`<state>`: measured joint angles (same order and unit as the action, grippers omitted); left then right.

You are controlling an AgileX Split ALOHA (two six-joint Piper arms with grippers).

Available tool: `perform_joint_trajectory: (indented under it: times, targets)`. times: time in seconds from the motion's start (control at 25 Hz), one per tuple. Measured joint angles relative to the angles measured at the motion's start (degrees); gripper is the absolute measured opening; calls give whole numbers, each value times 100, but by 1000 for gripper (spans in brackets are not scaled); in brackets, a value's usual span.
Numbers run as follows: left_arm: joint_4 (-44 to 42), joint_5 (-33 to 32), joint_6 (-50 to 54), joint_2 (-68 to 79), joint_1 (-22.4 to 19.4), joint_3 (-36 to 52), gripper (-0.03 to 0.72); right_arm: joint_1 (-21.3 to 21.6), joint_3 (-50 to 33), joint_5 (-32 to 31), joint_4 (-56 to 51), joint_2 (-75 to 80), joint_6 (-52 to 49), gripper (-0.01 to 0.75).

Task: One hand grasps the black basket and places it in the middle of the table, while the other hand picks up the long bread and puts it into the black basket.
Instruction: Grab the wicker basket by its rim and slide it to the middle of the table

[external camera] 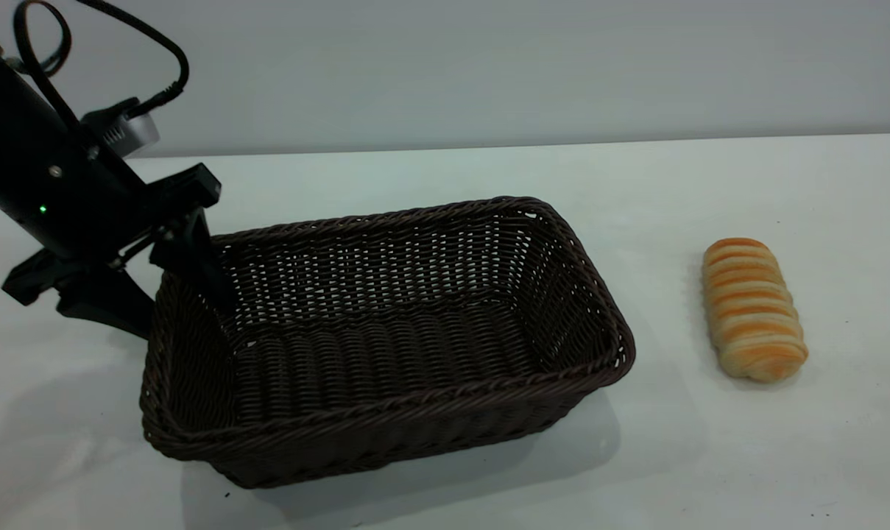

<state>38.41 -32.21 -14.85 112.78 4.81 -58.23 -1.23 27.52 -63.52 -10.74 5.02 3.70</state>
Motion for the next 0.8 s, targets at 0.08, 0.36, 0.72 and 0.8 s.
perform_joint_trajectory:
  times: [0.08,0.36,0.72,0.8]
  targets:
    - [-108,-95,11,-94,0,0,585,0,0,0,0,0,0,239]
    - [-757,-251,368,-474,0,0,585,0,0,0,0,0,0,239]
    - [-1195,-214,699,-1279,0,0,585,0,0,328,-526,160,240,239]
    - [-1195,-118,693,-1738,0,0,585,0,-20,790,-1031,407,584,239]
